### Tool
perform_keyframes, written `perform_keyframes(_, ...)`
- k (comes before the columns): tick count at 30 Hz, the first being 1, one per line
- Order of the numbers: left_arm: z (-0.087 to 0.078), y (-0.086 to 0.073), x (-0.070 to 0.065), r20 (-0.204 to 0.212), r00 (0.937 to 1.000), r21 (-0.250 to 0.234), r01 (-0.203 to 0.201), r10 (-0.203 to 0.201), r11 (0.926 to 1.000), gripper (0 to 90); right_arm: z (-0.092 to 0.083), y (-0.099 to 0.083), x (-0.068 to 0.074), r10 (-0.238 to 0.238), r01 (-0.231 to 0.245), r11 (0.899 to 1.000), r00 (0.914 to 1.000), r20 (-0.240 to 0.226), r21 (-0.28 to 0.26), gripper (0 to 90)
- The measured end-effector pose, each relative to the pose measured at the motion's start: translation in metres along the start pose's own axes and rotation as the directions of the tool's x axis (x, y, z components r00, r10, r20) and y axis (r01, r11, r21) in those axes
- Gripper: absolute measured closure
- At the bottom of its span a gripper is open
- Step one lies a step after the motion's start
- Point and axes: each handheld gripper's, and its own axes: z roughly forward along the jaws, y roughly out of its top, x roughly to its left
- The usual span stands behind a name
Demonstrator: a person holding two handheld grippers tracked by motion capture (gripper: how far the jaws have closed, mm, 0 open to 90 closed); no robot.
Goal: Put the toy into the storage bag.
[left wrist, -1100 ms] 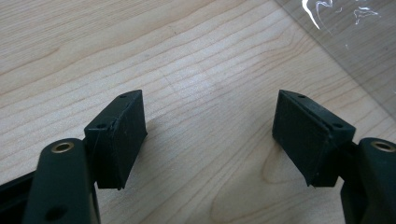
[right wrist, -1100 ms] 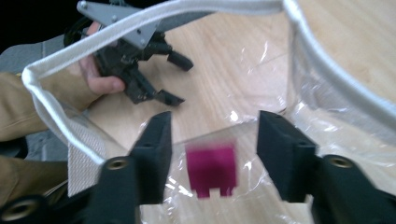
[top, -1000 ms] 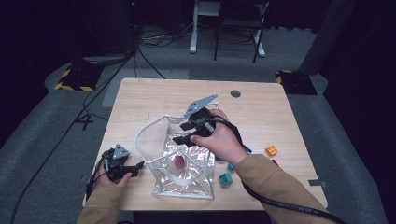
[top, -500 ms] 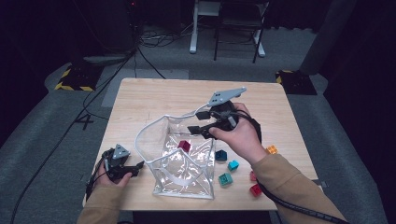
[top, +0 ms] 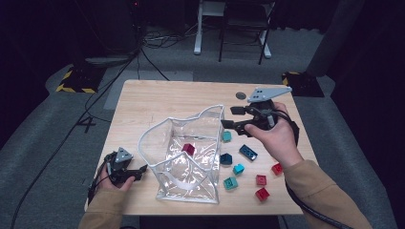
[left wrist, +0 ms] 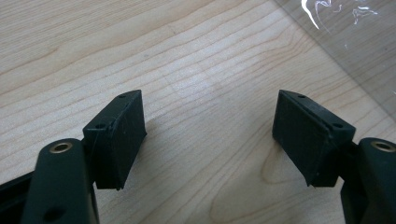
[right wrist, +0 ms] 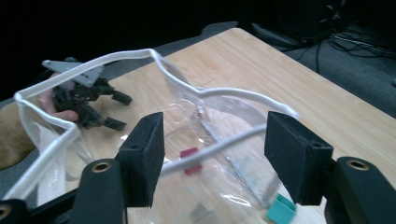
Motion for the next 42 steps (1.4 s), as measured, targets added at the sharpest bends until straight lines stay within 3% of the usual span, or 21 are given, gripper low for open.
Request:
perform_keyframes(10, 0.0, 0.001, 0.001, -0.001, 1.0, 0.003, 0.0, 0.0, 1.0, 25.0, -0.024, -0.022, -0.031, 0.068, -0.067, 0.998, 0.9931, 0.095, -0.018, 37.0)
perform_keyframes(18, 0.0, 0.001, 0.0, 0.0, 1.0, 0.004, 0.0, 0.0, 1.0, 24.9, -0.038, -0.043, -0.057, 0.118, -0.116, 0.993, 0.9794, 0.164, -0.02, 34.9)
perform_keyframes(28, 0.002, 0.002, 0.001, 0.0, 0.9999, -0.002, 0.013, -0.013, 0.9999, 23.6, -0.047, -0.08, -0.087, 0.186, -0.189, 0.982, 0.9519, 0.244, -0.01, 32.5)
perform_keyframes(42, 0.002, 0.002, 0.001, -0.002, 0.9999, -0.002, 0.01, -0.01, 1.0, 23.3, -0.049, -0.14, -0.106, 0.263, -0.284, 0.958, 0.9125, 0.313, 0.022, 31.8)
